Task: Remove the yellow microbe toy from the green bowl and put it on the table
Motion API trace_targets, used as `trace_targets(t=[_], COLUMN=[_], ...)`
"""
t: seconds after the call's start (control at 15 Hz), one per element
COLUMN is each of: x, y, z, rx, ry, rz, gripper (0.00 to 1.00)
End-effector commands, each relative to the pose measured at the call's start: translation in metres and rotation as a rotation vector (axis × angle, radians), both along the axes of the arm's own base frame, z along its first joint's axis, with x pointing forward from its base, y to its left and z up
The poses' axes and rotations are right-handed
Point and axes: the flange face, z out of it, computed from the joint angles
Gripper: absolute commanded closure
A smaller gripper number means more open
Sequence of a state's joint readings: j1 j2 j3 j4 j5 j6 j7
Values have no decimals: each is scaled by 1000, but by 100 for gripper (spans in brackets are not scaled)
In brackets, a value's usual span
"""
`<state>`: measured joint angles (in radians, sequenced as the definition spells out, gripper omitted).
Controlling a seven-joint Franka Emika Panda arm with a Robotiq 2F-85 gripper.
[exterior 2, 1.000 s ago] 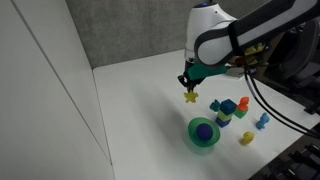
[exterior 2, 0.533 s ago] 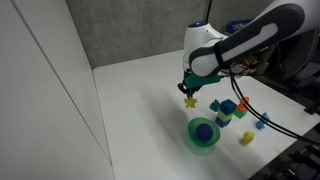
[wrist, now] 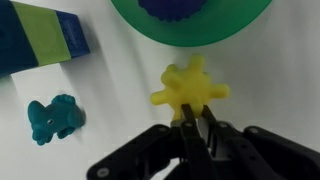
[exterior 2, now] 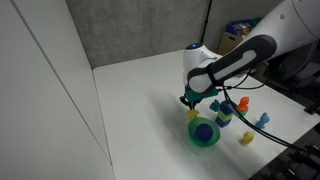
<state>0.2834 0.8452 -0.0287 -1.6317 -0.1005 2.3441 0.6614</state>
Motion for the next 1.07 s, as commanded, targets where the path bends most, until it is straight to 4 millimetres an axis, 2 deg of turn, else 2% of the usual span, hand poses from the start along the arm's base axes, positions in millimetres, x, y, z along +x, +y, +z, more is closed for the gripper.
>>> trace_targets(t=[0.0,0.13,0.47,0.67,1.0], x=[9,9,6,5,1], y=[-2,0,6,4,-13], z=[-3,2,28,46,83], rx=[23,22,20,13,14], ry=[13,17,19,22,48], rz=[-3,-13,-9,-3,-1], gripper=[63,62,22,1,0])
